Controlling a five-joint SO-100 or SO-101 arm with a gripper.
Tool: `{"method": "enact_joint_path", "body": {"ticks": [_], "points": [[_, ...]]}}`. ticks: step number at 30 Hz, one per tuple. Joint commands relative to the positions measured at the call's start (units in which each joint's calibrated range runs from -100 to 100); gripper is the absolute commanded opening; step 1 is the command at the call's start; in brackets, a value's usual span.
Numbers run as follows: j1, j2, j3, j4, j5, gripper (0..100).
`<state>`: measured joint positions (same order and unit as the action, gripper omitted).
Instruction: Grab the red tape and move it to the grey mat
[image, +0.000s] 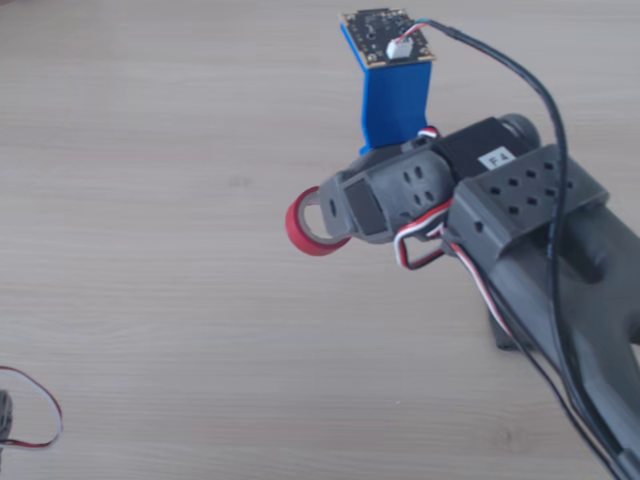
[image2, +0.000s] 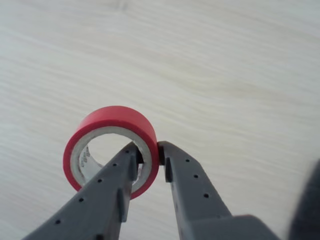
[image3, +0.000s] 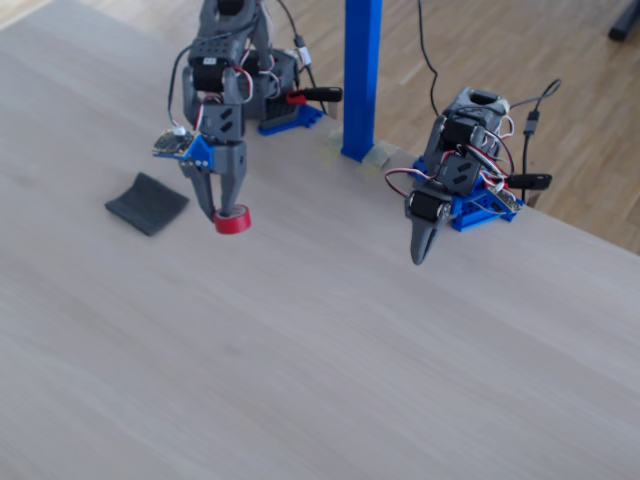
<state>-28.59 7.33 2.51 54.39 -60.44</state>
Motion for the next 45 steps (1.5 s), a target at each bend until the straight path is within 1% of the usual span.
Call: {"method": "enact_joint_path", "body": {"ticks": [1,12,23,33,35,39,45], "points": [[3.52,-6.79,2.42,0.31,0.21,2],[13.62,-17.83,15.52,0.31,0.21,2],[22.73,-23.89,21.49,0.23,0.21,2],[30.39,-23.48,21.22,-0.53,0.21,2],[31.47,-22.98,21.49,-2.4,0.26,2],[33.19,-20.32,21.49,-6.73,2.4,2],[33.73,-14.51,21.49,-10.97,2.56,2]]}}
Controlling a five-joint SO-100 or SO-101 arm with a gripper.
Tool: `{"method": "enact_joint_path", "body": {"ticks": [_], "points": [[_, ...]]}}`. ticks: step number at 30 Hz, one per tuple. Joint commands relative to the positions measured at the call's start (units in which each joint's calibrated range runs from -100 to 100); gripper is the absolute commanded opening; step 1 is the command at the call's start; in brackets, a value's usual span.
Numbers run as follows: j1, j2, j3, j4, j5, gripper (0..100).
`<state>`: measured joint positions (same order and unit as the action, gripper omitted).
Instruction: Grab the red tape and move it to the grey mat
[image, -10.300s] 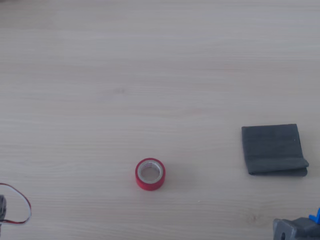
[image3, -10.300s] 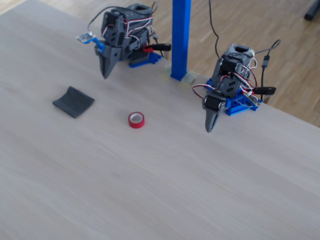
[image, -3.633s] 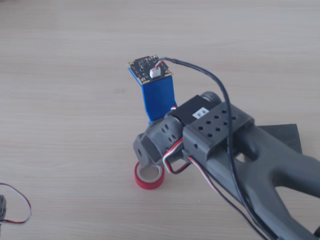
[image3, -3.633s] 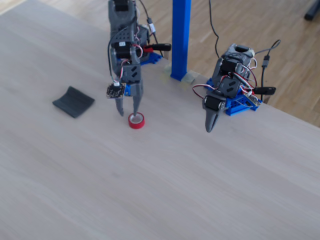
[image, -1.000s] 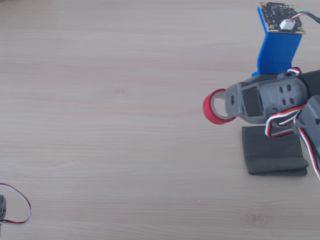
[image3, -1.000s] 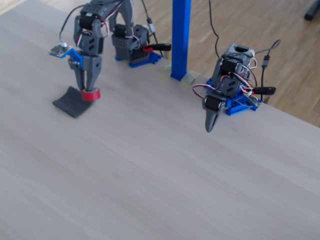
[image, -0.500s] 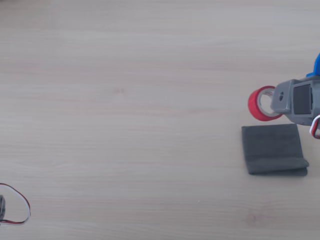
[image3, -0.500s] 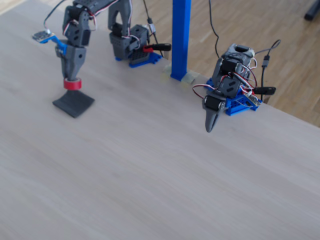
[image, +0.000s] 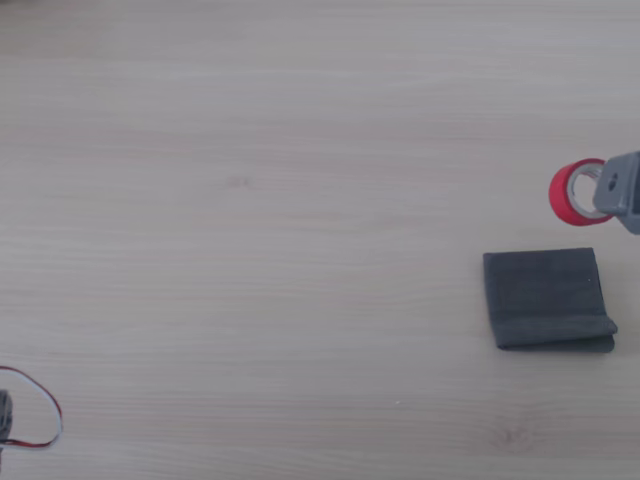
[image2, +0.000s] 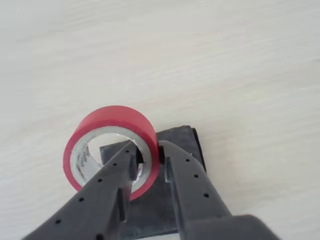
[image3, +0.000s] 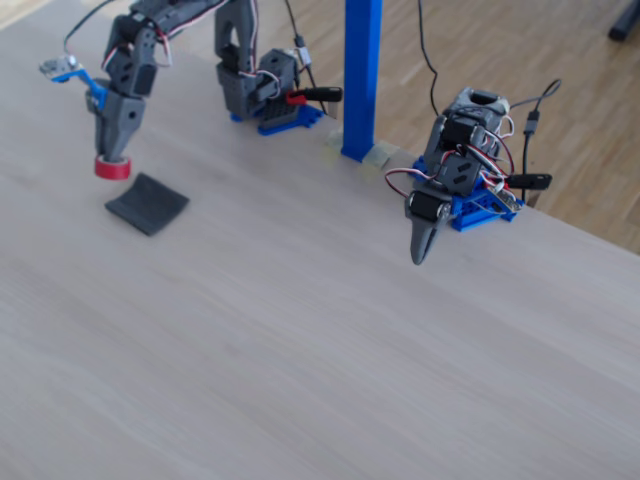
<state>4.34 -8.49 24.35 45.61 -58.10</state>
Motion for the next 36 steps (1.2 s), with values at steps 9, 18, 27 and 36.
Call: {"method": "enact_joint_path", "body": {"ticks": [9,18,27,36], "points": [[0.8,6.38,-0.27,-4.39,0.23,2],[2.69,5.63,7.14,-4.39,0.17,2],[3.77,4.05,11.03,-4.39,-0.03,2],[4.67,4.22,12.03,-4.47,0.17,2]]}}
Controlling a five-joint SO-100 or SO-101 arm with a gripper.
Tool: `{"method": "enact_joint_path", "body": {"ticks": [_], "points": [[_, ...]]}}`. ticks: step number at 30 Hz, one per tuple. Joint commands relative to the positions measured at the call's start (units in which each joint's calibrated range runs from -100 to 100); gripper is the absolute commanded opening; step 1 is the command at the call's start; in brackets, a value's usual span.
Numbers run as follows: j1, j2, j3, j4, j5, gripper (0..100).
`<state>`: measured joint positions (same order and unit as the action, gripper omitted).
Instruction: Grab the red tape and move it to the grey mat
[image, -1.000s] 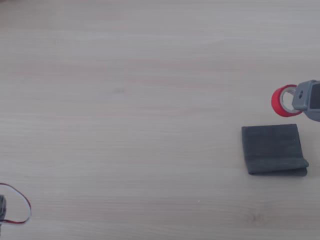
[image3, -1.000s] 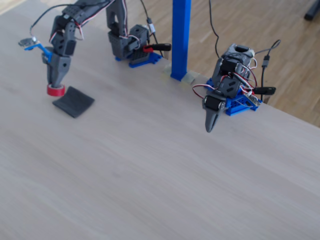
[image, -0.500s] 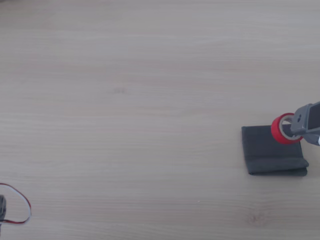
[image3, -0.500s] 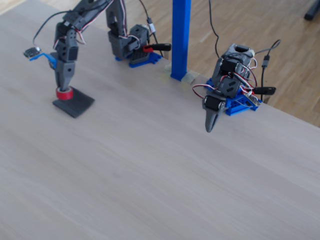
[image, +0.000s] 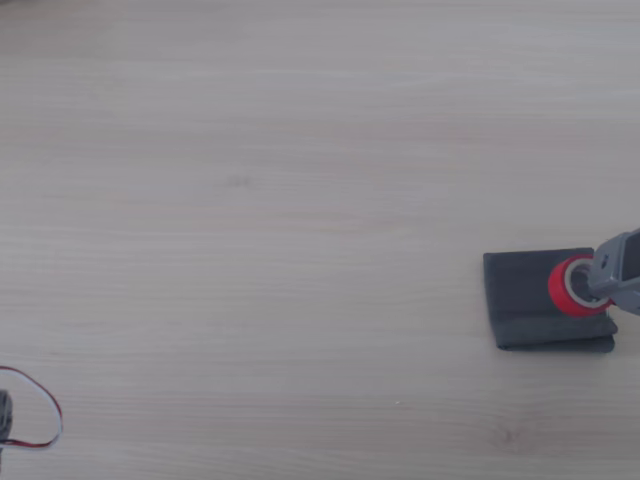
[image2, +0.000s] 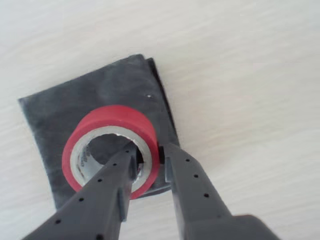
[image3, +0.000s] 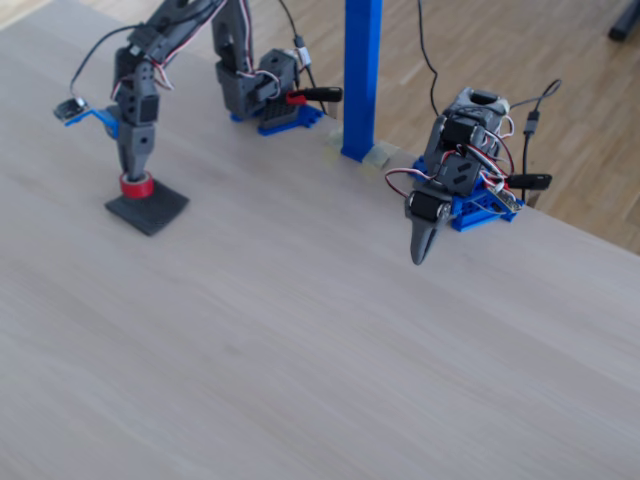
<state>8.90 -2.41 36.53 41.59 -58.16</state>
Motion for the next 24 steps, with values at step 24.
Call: {"method": "enact_joint_path", "body": {"ticks": [24], "points": [[-1.32,5.44,-0.15,-6.98,0.38,12]]}}
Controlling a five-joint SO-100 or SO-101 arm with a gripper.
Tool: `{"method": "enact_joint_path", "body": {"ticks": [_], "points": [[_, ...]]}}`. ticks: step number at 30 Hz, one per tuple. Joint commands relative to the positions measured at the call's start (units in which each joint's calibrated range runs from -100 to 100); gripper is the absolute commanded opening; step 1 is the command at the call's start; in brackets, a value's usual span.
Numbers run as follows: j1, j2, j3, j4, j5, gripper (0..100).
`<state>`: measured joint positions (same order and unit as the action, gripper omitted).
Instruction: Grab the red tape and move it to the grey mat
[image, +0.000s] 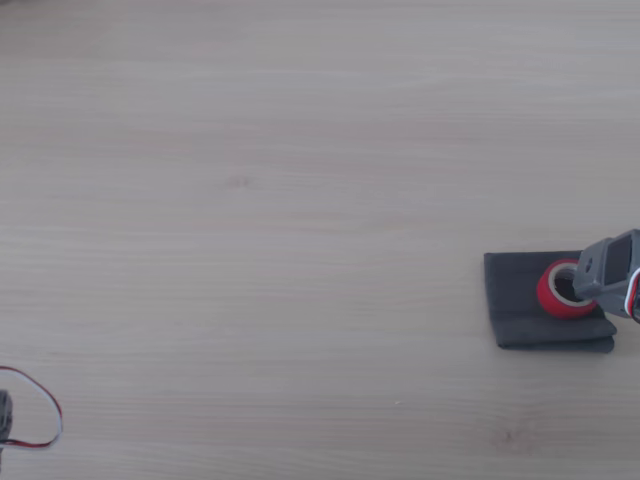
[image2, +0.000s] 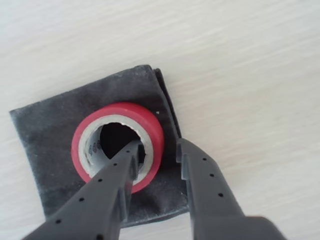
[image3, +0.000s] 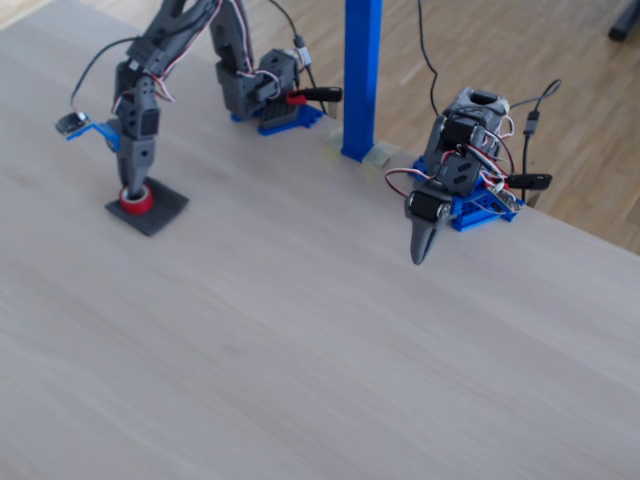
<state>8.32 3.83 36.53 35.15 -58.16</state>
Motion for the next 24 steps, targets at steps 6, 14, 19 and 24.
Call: {"method": "enact_joint_path", "body": {"ticks": [6,14,19,24], "points": [[-3.9,-3.95,-0.06,-0.54,0.28,11],[-8.14,-13.17,-0.06,-0.54,0.28,11],[-10.21,-20.73,0.03,-0.2,0.28,2],[-11.65,-29.61,3.65,0.05,0.33,2]]}}
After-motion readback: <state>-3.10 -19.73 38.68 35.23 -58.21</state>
